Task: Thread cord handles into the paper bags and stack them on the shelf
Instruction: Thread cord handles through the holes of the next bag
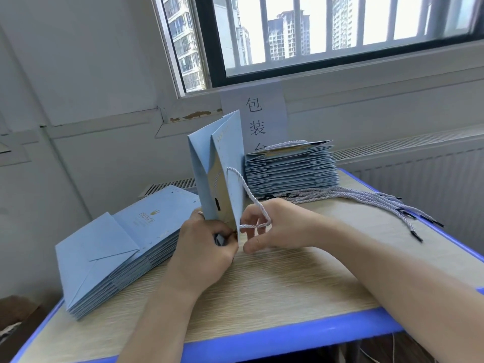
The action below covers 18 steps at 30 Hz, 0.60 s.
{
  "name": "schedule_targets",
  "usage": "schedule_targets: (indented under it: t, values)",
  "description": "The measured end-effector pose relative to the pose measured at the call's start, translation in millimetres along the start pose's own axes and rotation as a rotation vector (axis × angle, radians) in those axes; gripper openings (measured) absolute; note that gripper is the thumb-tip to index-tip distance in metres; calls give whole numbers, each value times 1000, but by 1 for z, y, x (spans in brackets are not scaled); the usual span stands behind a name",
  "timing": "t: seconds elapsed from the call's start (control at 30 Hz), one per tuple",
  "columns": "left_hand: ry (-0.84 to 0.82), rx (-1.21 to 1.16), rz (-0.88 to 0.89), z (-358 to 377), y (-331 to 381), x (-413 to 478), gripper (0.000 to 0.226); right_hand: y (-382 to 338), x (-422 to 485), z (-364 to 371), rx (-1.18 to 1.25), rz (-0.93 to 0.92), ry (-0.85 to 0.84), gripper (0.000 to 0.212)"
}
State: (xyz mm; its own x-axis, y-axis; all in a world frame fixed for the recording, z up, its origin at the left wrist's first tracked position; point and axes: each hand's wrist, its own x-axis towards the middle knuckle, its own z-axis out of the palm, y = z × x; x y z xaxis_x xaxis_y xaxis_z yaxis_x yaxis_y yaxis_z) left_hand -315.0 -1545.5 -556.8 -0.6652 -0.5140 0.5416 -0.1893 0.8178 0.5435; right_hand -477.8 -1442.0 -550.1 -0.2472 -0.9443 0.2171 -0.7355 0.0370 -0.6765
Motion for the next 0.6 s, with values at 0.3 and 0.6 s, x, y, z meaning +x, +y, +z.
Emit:
schedule_targets:
  t: [0.3, 0.6]
  values:
    - [38, -37, 0, -4, 4, -1, 26, -4, -1, -1, 14, -28, 32, 24]
    - [86, -34, 94, 1, 6, -2, 27, -1, 0, -1, -16, -30, 42, 31]
